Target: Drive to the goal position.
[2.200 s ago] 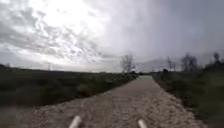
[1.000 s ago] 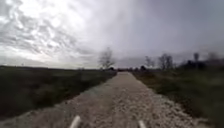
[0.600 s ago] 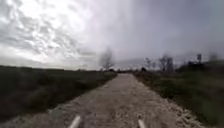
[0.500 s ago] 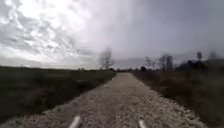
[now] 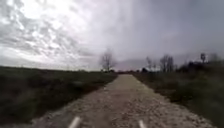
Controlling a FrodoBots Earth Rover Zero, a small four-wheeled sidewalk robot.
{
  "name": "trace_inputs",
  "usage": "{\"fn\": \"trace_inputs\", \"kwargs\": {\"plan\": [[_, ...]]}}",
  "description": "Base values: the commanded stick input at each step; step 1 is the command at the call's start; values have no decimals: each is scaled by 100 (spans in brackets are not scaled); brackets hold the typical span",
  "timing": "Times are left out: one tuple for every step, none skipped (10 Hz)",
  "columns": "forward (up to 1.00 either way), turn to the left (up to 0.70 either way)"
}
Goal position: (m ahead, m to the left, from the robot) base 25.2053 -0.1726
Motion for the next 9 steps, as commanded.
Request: {"fn": "trace_inputs", "kwargs": {"plan": [[50,0],[50,0],[50,0],[50,0],[50,0],[50,-50],[50,-36],[50,0],[50,0]]}}
